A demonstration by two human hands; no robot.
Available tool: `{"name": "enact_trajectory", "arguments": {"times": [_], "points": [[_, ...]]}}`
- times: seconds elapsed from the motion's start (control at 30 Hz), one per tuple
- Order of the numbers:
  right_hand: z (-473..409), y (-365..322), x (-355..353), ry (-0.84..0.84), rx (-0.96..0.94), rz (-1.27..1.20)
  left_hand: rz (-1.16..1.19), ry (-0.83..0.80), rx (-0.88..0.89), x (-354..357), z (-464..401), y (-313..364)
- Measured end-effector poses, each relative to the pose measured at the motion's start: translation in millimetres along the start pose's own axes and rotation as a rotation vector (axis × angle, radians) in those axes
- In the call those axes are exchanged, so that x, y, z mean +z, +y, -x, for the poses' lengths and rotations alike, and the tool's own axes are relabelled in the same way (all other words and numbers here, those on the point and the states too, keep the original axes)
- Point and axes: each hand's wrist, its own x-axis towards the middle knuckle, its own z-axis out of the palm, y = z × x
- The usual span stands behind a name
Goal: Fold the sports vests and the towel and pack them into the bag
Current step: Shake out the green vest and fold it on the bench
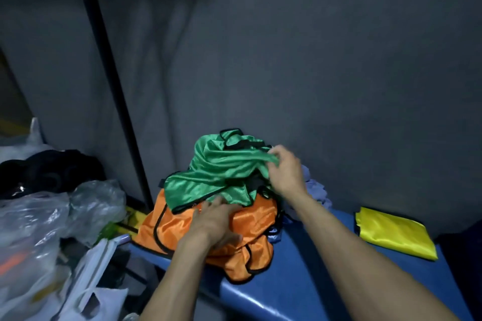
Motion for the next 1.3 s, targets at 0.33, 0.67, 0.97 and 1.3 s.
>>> {"name": "enact_trajectory", "arguments": {"times": [0.33,0.67,0.97,1.3], "points": [[16.1,-71.8,-155.5,-0.005,0.095,-1.464,0.098,0.306,0.1,11.1,3.2,17.6],[104.2,-30.4,-252.1,-0.176,0.108,-1.435,1.068,0.555,0.587,4.4,36.0,89.1],[132.1,77.9,-284.3,0.094,0.404,-1.044,1.237,0.552,0.611,2.7,35.6,147.7],[138.9,204.5,-240.2,0.14,0.5,0.11,1.344,0.561,0.325,-0.2,9.3,156.2]]}}
